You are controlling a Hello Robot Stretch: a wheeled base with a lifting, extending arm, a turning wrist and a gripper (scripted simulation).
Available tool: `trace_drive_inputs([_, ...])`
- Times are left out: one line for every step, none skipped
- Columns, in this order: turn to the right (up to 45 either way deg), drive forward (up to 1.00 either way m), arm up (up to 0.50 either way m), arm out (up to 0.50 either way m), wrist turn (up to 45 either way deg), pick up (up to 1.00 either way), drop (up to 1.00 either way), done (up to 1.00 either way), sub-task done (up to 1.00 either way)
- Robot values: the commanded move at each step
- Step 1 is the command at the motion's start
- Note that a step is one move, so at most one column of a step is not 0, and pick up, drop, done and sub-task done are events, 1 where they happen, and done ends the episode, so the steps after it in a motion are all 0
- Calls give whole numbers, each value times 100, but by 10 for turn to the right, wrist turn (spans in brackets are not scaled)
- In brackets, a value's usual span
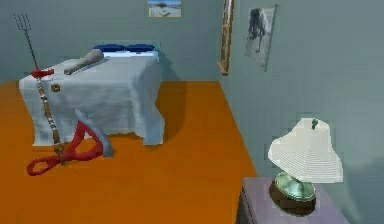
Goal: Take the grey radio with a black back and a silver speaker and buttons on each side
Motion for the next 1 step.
trace_drive_inputs([0,0,-28,0,0,0,0,0,0])
